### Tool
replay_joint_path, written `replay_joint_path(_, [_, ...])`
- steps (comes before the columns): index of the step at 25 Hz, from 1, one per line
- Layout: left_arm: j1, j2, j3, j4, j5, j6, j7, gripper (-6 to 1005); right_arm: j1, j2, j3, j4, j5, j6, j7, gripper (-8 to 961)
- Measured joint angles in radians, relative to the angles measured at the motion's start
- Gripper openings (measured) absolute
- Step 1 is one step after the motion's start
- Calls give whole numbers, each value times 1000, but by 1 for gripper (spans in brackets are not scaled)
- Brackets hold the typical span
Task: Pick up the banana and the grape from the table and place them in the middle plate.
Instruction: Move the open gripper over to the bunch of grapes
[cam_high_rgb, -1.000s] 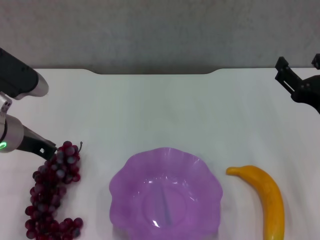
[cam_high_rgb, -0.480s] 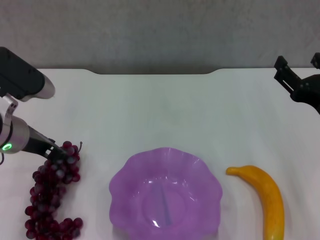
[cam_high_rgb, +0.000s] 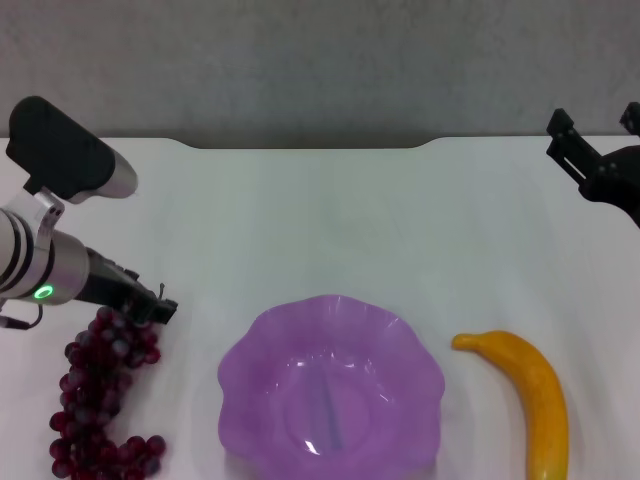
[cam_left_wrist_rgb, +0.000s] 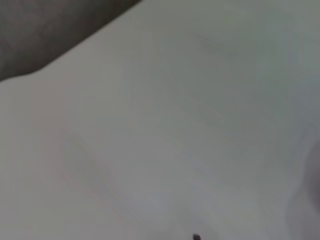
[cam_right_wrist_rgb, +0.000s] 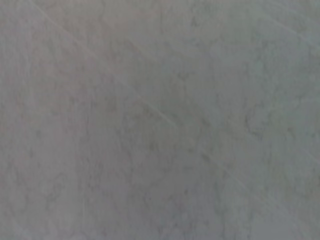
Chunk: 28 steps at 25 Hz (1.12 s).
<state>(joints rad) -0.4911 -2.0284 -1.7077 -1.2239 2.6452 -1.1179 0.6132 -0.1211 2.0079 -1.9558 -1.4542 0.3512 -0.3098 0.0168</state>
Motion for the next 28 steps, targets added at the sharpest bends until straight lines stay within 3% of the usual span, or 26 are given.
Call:
replay_joint_path(8, [-14,-1,-1,70,8,103,-32,682,4,0,-2,3,0,0,0,851])
replay_joint_path(17, [-75,0,-1,197,79,119,-63,640,5,0,-3,2,0,1,0,851])
replay_joint_path(28, [-84,-1,-1,222,82,119,-60,588,11,0,-8,6,0,3,0,850])
